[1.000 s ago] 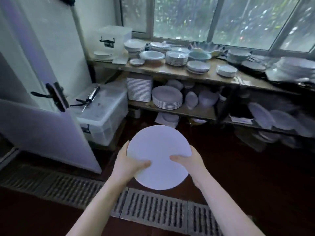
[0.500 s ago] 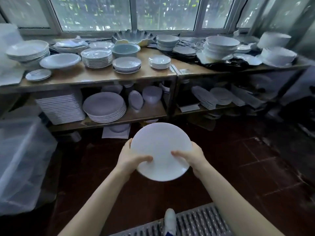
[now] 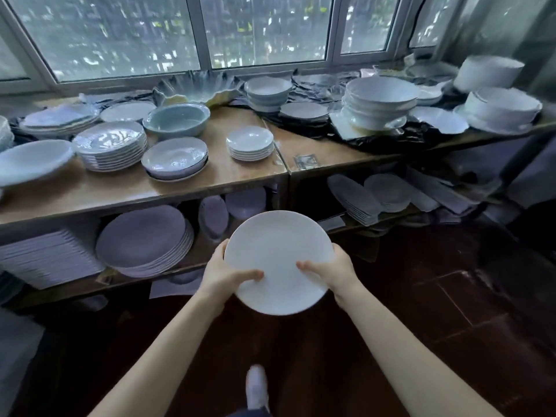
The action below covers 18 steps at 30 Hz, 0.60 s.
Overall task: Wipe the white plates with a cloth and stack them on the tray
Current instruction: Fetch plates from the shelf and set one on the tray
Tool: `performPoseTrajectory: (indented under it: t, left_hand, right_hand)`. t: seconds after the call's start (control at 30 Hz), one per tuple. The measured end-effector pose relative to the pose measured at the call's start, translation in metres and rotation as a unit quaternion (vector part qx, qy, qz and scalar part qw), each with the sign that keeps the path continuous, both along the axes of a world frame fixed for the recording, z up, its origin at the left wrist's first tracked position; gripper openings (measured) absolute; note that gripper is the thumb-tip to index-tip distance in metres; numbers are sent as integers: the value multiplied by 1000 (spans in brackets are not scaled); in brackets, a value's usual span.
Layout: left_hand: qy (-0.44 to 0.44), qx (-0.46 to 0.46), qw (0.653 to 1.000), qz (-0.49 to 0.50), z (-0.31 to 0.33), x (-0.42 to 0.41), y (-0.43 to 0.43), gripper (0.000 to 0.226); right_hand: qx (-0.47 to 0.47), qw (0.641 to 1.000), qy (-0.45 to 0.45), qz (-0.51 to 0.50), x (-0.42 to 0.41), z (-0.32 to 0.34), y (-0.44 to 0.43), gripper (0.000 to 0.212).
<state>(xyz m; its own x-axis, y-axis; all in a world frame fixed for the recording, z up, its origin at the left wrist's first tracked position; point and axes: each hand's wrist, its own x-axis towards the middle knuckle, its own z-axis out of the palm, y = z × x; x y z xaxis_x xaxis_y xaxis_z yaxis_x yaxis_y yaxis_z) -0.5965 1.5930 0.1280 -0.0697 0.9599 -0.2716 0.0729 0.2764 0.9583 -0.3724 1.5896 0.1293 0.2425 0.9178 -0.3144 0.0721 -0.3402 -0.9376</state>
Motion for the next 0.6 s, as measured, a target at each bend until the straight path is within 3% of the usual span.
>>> performPoseTrajectory:
  t: [0.33, 0.5, 0.6]
  left_hand:
    - [-49, 10, 999, 13, 1, 19, 226, 82]
    - [-30, 9, 999, 32, 5, 25, 327, 89]
    - [-13, -5, 999, 49, 1, 28, 379, 80]
  right_hand:
    - [-14, 998, -53, 4, 12, 4, 236, 61]
    - [-29, 997, -63, 22, 16, 11, 342, 60]
    - [-36, 997, -56, 39, 21, 10, 401, 59]
